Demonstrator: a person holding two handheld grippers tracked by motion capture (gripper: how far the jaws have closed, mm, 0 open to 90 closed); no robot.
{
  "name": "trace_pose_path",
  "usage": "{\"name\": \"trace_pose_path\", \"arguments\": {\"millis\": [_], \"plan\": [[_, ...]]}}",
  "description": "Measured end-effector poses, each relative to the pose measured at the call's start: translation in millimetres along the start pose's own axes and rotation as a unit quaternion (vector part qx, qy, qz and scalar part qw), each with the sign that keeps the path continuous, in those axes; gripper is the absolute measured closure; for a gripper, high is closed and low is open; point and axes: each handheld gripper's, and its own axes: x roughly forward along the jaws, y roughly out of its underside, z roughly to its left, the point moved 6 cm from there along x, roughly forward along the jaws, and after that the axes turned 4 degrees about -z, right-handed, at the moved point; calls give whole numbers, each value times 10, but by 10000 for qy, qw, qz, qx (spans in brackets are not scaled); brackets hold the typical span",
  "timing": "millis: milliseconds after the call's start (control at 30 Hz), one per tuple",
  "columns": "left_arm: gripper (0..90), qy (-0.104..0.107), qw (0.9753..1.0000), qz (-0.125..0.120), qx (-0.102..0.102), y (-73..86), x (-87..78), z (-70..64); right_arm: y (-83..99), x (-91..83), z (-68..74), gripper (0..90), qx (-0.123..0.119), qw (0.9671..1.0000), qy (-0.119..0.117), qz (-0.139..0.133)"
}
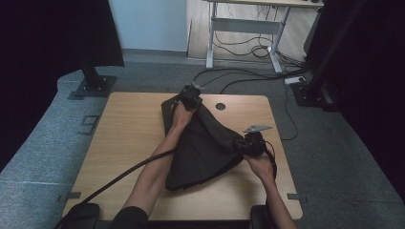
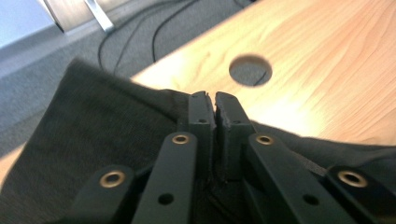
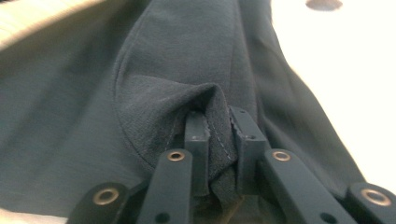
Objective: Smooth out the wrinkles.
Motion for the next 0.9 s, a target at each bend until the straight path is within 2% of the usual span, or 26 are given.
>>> {"name": "trace_pose_path", "arguments": {"millis": [67, 167, 233, 333, 467, 567, 700, 800, 900], "plan": [[719, -5, 10000, -78, -50, 28, 22, -23, 111, 39, -72, 716, 55, 9999, 92, 116], [605, -51, 9997, -206, 71, 14, -64, -36, 229, 27, -158, 652, 67, 9994, 262, 202], [517, -30, 9995, -298, 100, -25, -183, -24, 286, -29, -213, 593, 119, 9989, 357, 276], [428, 25, 9989, -446, 127, -73, -392, -5, 336, -146, -272, 565, 107, 9981, 502, 339], [317, 369, 9975, -606, -26, -38, -728, -34, 366, -359, -338, 510, 119, 9966, 735, 362], [202, 418, 9978, -516, 55, 107, -929, -86, 291, -547, -301, 433, 59, 9970, 732, 260], [149, 543, 9977, -406, 50, 387, -1130, -167, 184, -623, -228, 387, -25, 9980, 618, 112], [139, 627, 9975, -315, -59, 622, -1240, -225, 81, -614, -175, 344, -41, 9987, 515, -20], [100, 651, 9976, -185, -114, 855, -1341, -284, 17, -481, -165, 318, -27, 9988, 490, -41]]}}
